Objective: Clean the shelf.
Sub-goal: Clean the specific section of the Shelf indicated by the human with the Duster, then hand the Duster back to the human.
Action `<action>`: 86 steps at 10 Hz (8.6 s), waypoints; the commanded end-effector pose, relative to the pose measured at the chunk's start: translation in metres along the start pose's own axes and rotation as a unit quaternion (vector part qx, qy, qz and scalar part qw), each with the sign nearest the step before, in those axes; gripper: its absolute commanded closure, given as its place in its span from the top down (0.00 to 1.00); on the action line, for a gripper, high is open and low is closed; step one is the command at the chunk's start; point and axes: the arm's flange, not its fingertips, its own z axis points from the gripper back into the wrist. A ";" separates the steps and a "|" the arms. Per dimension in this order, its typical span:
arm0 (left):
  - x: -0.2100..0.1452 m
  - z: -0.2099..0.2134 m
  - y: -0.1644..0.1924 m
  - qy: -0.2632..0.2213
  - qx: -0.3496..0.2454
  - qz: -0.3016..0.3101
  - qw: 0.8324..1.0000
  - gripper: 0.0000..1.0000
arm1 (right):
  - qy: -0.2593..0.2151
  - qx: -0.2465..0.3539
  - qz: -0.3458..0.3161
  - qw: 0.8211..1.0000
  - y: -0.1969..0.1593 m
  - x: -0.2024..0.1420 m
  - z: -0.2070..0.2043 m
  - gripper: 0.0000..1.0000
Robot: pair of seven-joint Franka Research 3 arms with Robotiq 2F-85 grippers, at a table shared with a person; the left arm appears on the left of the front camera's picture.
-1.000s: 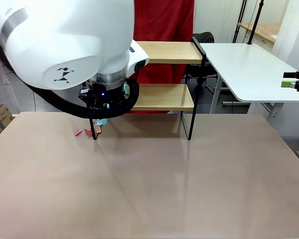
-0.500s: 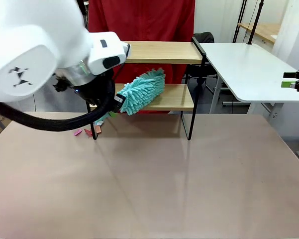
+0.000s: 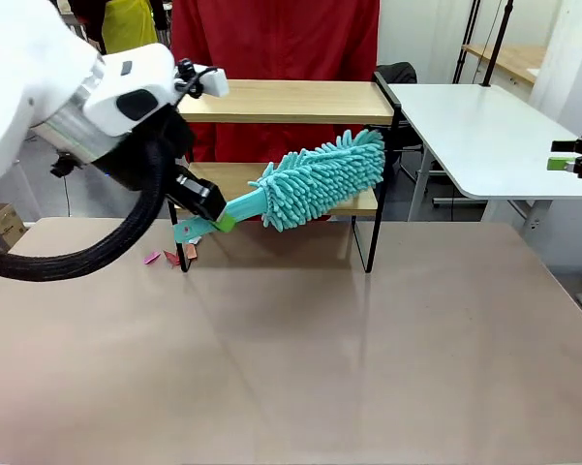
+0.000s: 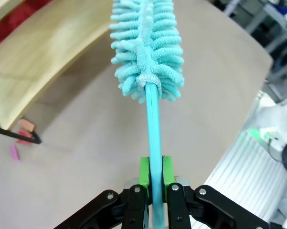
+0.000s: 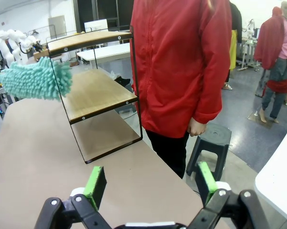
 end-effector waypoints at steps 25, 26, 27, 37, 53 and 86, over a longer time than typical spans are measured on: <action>-0.040 0.189 0.094 0.352 -0.024 -0.181 0.918 0.13 | 0.000 0.000 0.002 1.000 0.000 0.002 -0.001 1.00; -0.040 0.189 0.094 0.352 -0.024 -0.181 0.918 0.13 | 0.000 0.000 0.002 1.000 0.000 0.002 -0.001 1.00; -0.040 0.189 0.094 0.352 -0.024 -0.181 0.918 0.13 | 0.000 0.000 0.002 1.000 0.000 0.002 -0.001 1.00; -0.039 0.187 0.095 0.355 -0.025 -0.184 0.916 0.13 | 0.000 0.000 0.000 1.000 0.000 0.000 0.000 1.00; -0.077 0.039 0.059 0.012 -0.148 -0.223 0.963 0.13 | -0.089 0.324 -0.071 0.939 0.184 0.081 -0.120 1.00; -0.078 0.044 0.060 0.033 -0.151 -0.219 0.963 0.13 | -0.022 0.343 -0.052 0.938 0.345 -0.004 -0.248 0.00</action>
